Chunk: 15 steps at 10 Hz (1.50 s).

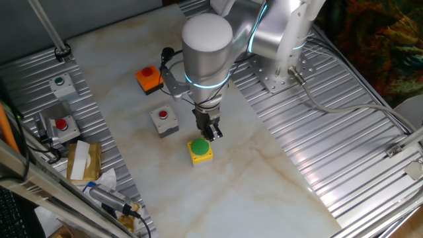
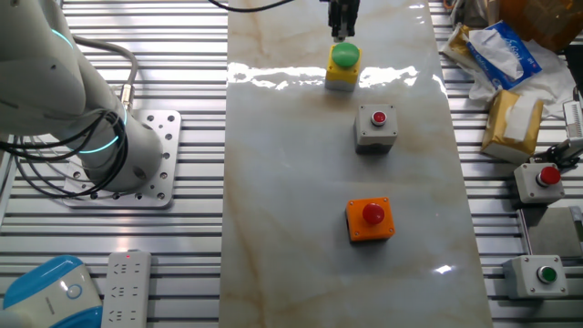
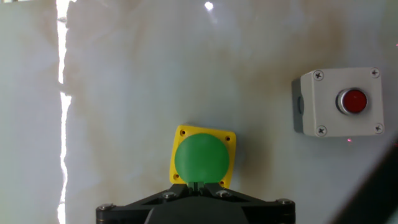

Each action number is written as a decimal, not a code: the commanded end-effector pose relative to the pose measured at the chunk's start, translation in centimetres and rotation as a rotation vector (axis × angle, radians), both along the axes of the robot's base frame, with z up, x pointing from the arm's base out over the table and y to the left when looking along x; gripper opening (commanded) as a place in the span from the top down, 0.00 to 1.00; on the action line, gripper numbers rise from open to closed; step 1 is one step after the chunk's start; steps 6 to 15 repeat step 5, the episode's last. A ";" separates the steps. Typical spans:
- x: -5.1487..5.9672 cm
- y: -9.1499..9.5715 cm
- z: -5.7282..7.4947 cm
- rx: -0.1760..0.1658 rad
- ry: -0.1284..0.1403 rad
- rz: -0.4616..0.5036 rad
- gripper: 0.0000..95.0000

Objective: Press three buttons from left to right in sequence

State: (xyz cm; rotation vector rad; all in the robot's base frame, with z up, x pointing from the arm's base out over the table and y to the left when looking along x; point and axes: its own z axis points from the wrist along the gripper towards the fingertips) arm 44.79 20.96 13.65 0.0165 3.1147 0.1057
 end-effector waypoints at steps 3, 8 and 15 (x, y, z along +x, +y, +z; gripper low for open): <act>0.2 0.3 -0.1 -0.001 0.000 0.020 1.00; 0.2 0.3 -0.1 -0.004 0.005 0.027 1.00; 0.2 0.3 -0.1 -0.004 0.005 0.027 1.00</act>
